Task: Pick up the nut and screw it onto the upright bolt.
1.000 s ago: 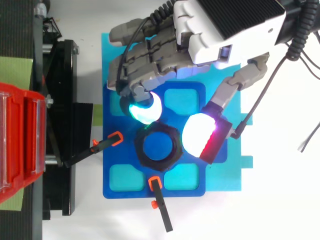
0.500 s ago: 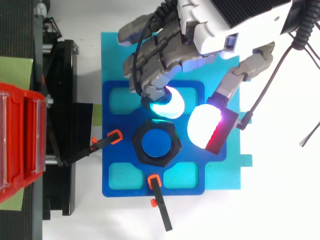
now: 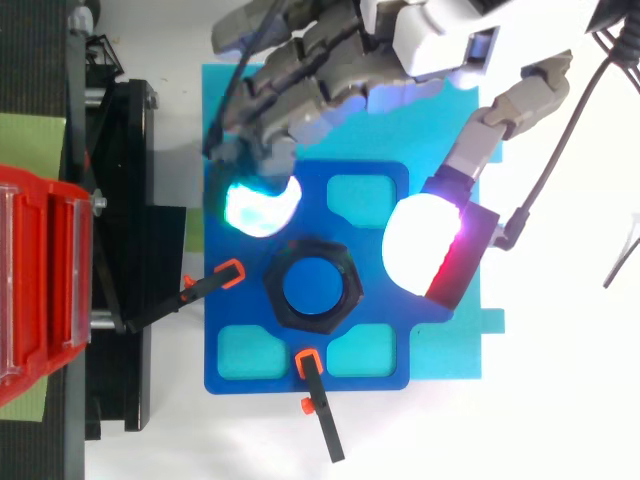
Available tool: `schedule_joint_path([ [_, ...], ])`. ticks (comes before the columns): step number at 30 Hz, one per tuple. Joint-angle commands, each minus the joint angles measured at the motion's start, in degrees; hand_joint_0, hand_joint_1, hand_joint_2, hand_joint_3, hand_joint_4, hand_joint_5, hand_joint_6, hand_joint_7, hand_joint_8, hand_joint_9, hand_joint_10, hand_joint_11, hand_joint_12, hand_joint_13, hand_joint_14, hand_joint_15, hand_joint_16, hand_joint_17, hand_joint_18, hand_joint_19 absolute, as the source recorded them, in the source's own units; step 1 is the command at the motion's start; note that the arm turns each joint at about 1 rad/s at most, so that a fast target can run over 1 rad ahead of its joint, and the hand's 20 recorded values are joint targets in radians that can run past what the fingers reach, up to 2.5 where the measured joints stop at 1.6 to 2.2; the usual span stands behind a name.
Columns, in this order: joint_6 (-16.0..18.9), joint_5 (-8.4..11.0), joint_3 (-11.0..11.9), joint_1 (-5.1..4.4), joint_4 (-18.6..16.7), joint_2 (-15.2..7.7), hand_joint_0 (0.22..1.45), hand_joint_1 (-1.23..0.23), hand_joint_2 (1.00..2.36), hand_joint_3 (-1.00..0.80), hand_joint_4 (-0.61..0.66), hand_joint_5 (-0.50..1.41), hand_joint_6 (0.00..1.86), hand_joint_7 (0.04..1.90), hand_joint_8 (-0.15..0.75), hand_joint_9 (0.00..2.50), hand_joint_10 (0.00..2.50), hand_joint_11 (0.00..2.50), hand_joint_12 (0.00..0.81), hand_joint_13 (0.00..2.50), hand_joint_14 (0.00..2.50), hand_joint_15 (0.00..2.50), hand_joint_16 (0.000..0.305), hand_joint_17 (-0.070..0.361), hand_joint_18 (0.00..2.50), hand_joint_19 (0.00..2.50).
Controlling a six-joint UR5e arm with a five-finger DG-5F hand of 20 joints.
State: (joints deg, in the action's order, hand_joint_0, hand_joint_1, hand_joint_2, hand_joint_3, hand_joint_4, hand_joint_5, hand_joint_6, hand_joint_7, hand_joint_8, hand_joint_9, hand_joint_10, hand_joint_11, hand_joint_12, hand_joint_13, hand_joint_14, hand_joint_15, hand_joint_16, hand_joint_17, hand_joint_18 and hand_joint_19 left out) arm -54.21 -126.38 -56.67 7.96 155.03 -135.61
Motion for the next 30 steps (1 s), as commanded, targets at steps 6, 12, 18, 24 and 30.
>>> schedule_joint_path([
  [6, 0.42, 2.45, -2.74, -1.37, -3.77, -0.09, 0.46, -0.23, 1.00, -0.50, 0.14, -0.19, 0.50, 0.61, 0.223, 0.55, 0.00, 0.00, 0.321, 0.43, 0.00, 0.00, 0.041, 0.093, 0.20, 0.00],
  [12, 1.12, 2.98, -5.21, -1.99, -7.11, -0.09, 0.46, -0.22, 1.00, -0.50, 0.14, -0.19, 0.50, 0.60, 0.221, 0.51, 0.00, 0.00, 0.325, 0.40, 0.00, 0.00, 0.043, 0.096, 0.17, 0.00],
  [18, 1.30, 2.98, -7.14, -1.99, -8.16, 0.00, 0.46, -0.21, 1.00, -0.50, 0.15, -0.19, 0.50, 0.60, 0.222, 0.49, 0.00, 0.00, 0.326, 0.38, 0.00, 0.00, 0.043, 0.097, 0.14, 0.00],
  [24, 1.12, 2.98, -7.05, -1.81, -6.75, -0.09, 0.46, -0.20, 1.00, -0.50, 0.17, -0.18, 0.50, 0.69, 0.232, 0.49, 0.00, 0.00, 0.328, 0.38, 0.00, 0.00, 0.043, 0.097, 0.14, 0.00],
  [30, 1.03, 2.81, -7.14, -1.64, -6.49, -0.09, 0.47, -0.21, 1.00, -0.50, 0.22, -0.13, 0.50, 1.01, 0.252, 0.54, 0.00, 0.00, 0.331, 0.42, 0.00, 0.00, 0.042, 0.094, 0.17, 0.00],
])
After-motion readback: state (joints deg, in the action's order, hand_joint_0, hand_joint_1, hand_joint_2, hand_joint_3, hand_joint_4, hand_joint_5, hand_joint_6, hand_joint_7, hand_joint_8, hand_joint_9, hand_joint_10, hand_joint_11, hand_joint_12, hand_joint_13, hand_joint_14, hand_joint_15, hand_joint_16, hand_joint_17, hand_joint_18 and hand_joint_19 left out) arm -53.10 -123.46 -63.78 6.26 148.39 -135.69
